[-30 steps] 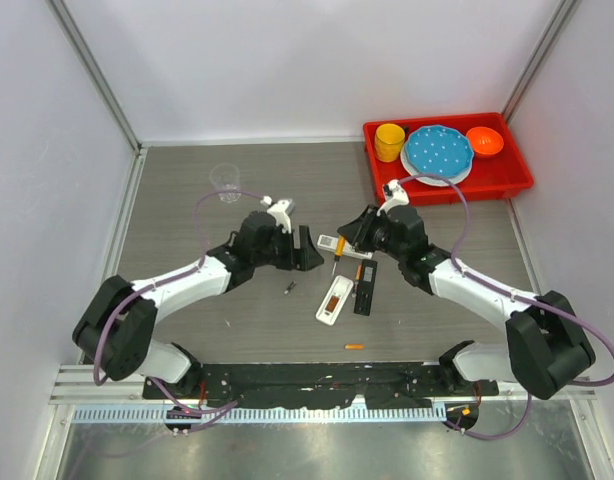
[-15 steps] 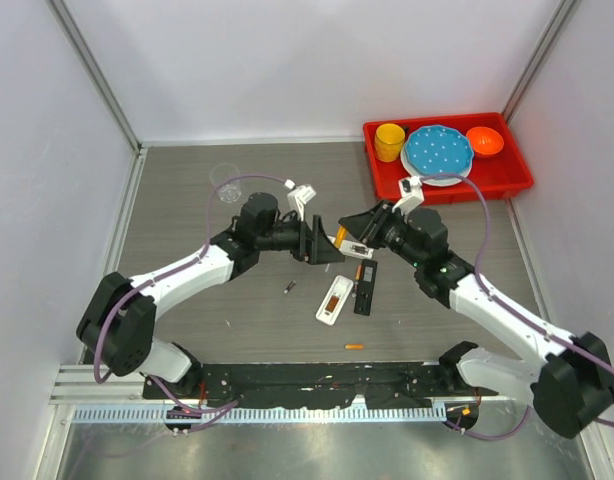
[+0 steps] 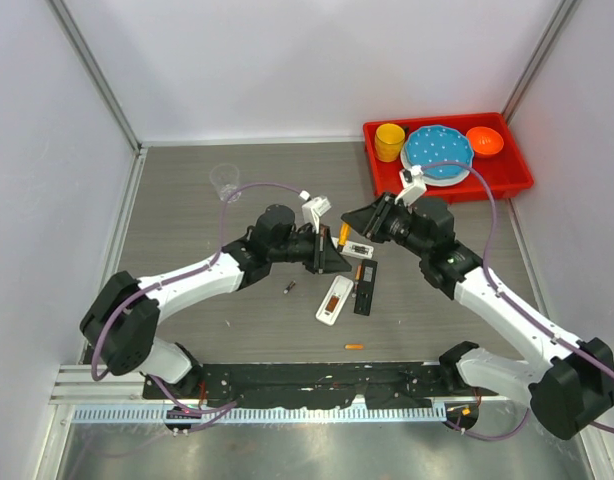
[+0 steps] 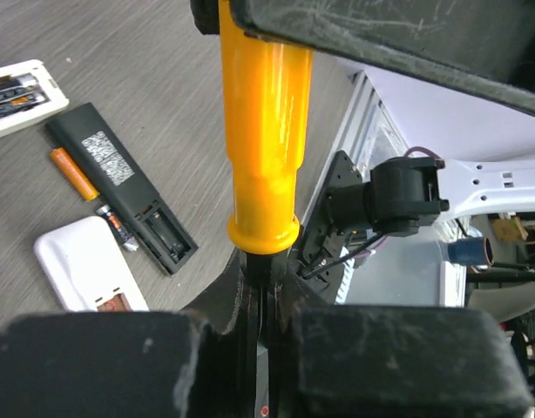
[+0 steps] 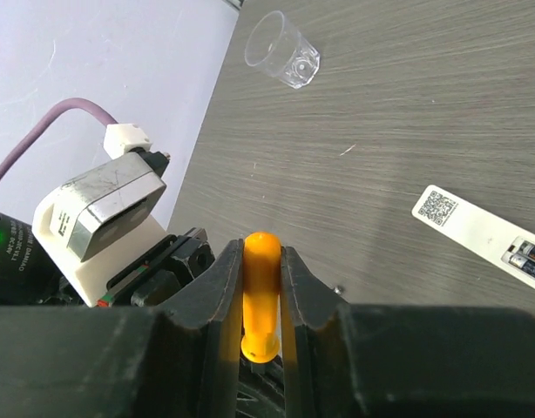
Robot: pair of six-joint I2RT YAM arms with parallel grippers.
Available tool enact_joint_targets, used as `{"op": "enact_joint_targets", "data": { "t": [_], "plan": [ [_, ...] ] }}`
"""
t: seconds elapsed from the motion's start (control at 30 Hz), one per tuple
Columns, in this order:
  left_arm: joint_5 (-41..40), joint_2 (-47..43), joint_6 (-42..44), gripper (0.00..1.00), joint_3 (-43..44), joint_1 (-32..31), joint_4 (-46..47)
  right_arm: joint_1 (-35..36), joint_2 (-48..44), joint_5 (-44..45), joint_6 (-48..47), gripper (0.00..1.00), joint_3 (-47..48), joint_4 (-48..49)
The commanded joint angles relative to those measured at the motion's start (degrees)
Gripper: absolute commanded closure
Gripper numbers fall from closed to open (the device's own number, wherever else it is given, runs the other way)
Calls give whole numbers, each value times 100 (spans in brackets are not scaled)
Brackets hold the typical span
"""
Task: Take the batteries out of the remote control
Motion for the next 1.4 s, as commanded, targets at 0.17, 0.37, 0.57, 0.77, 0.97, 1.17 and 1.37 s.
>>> {"op": "enact_joint_targets", "data": {
  "t": [0.17,0.37,0.57,0.77,0.97,1.17,1.37],
  "plan": [
    [-1260,-392,964,100,865,89,-1861,-495,729,-1195,41,28,675,449],
    [-1234,-321,1237,100,1076,213,-2310,-522,1361,-1661,481,23,710,1057],
    [-1111,-260,1343,100,1103,274,-2284,-522,1661,-1837,736,60,666,1418],
    [-856,-181,1343,99,1067,397,-2161,-522,1731,-1837,771,99,692,1471],
    [-409,-137,1053,27,1041,915,-2012,-662,1731,-1486,350,99,754,848],
    [-21,311,1315,19,1382,1548,-2371,-1109,1450,-986,-134,99,692,233],
    [-565,1293,1896,18,2365,1557,-3153,-1514,1257,-493,-503,99,578,-225]
  ]
}}
